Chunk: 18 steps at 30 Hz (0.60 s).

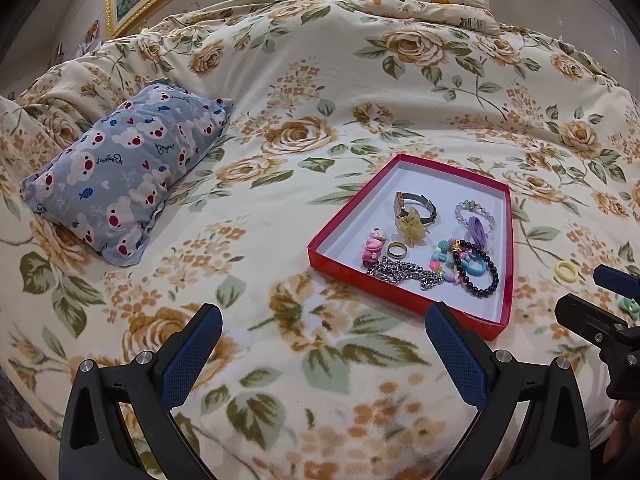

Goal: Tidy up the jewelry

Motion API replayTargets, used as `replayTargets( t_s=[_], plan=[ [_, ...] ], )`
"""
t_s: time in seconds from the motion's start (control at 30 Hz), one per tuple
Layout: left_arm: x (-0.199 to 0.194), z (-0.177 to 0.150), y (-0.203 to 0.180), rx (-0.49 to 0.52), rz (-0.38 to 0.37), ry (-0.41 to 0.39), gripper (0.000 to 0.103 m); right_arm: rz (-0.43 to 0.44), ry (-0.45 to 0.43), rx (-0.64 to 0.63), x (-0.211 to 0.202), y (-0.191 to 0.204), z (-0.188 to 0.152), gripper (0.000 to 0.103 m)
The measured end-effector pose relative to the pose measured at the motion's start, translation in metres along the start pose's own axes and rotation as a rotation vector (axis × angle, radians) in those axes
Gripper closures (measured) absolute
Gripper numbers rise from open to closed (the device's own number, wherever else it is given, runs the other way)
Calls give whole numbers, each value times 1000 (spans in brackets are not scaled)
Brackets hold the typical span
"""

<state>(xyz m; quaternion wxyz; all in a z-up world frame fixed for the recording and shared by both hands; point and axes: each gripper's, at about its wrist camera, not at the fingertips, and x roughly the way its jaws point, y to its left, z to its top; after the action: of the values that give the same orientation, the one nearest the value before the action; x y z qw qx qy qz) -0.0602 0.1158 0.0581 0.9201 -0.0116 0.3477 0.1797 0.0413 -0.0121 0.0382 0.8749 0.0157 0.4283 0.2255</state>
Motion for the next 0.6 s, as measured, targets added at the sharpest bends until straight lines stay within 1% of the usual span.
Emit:
replayTargets(
  t_s=[0.3, 0.6],
  plan=[
    [2, 0, 4, -18, -5, 2, 1, 0, 0, 2, 0, 0, 0, 0],
    [4, 0, 1, -8, -15, 12, 1, 1, 5, 3, 1, 2, -1, 0]
  ],
)
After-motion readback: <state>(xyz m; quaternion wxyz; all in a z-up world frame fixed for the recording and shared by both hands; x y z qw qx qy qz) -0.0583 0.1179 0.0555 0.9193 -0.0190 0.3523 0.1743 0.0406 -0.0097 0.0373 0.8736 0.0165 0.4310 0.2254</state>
